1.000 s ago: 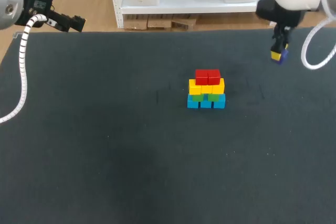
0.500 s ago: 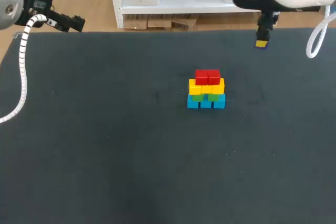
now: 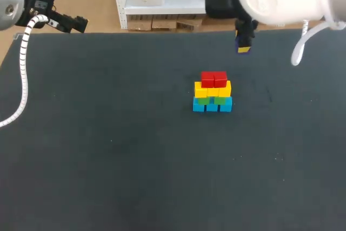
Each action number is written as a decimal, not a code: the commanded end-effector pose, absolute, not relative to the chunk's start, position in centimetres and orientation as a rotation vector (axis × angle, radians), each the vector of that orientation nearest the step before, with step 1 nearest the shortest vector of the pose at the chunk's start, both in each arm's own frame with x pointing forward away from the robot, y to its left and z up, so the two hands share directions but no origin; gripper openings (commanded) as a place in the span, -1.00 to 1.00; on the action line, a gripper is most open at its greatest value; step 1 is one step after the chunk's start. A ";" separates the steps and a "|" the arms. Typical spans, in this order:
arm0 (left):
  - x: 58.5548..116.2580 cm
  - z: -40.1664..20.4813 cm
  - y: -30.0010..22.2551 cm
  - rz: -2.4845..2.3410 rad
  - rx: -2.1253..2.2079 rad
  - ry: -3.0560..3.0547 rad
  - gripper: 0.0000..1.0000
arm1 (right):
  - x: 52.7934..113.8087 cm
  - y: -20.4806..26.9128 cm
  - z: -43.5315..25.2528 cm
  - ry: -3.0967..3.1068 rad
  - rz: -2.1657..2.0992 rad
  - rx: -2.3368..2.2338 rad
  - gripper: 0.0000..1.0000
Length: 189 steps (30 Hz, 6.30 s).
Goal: Place the blue cubes, place green cubes on the blue cubes, place the yellow cubes on the green cubes, then place the red cubes on the yellow cubes, and place purple cube on the red cubes.
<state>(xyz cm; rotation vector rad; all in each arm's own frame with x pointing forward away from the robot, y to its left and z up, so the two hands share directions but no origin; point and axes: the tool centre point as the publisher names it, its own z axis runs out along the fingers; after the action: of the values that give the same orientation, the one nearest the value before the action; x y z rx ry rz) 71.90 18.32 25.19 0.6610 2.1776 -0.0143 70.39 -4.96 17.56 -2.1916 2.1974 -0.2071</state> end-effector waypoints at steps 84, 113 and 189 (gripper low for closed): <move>72.0 25.1 18.4 -0.019 0.663 2.175 1.00 | 68.3 0.7 11.5 2.319 -0.040 -2.343 -1.00; 72.0 25.1 18.4 -0.019 0.663 2.175 1.00 | 68.7 0.5 11.5 2.318 -0.071 -2.328 1.00; 72.0 25.1 18.4 -0.019 0.663 2.175 1.00 | 69.1 0.2 11.1 2.324 -0.089 -2.292 -0.01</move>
<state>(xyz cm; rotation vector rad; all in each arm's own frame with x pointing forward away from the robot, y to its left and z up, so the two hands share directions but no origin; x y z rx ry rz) 71.90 18.32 25.19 0.6610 2.1776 -0.0144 69.20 0.28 11.18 -2.2945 2.3256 -0.0870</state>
